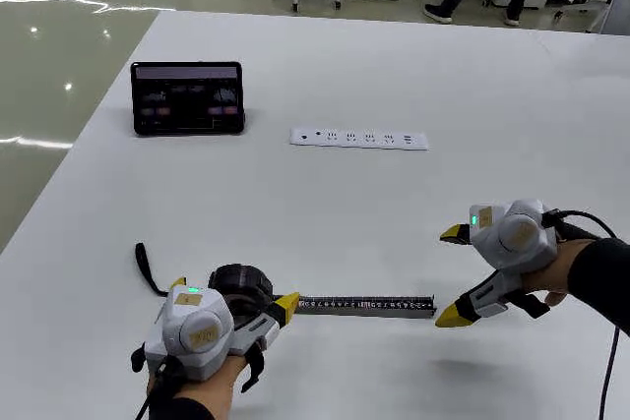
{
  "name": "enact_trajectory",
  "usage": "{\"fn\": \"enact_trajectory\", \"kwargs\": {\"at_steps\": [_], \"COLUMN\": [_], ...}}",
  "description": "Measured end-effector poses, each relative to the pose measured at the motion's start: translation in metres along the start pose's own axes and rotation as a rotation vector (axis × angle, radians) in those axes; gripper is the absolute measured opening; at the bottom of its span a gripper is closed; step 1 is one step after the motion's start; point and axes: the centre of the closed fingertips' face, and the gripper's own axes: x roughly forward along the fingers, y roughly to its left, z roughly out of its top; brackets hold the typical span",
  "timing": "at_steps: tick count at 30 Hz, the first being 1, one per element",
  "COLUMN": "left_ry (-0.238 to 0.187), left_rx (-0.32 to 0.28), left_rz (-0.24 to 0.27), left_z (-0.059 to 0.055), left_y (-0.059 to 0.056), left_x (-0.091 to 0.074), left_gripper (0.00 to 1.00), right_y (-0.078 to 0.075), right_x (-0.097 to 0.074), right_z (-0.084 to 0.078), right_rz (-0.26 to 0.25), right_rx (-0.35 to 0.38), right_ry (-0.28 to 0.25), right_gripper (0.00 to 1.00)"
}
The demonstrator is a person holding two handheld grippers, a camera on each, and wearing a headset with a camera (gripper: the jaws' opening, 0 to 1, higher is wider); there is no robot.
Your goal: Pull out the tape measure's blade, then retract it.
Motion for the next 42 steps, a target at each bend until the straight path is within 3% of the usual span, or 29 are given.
{"fn": "enact_trajectory", "kwargs": {"at_steps": [3, 13, 20, 42], "left_ry": [0.003, 0.001, -0.003, 0.004], "left_rx": [0.003, 0.022, 0.009, 0.001], "left_rz": [0.001, -0.015, -0.014, -0.010], "left_z": [-0.002, -0.005, -0.005, -0.007], "left_y": [0.002, 0.001, 0.003, 0.007], "left_x": [0.001, 0.004, 0.004, 0.007], "left_gripper": [1.00, 1.00, 1.00, 0.98], "right_y": [0.005, 0.015, 0.013, 0.018], "right_x": [0.004, 0.025, 0.037, 0.045], "right_z": [-0.002, -0.018, -0.023, -0.033], "right_rz": [0.036, 0.089, 0.116, 0.141], "right_rx": [0.027, -0.052, -0.052, -0.093], "right_ry": [0.003, 0.058, 0.079, 0.115], "right_gripper": [0.70, 0.47, 0.33, 0.17]}}
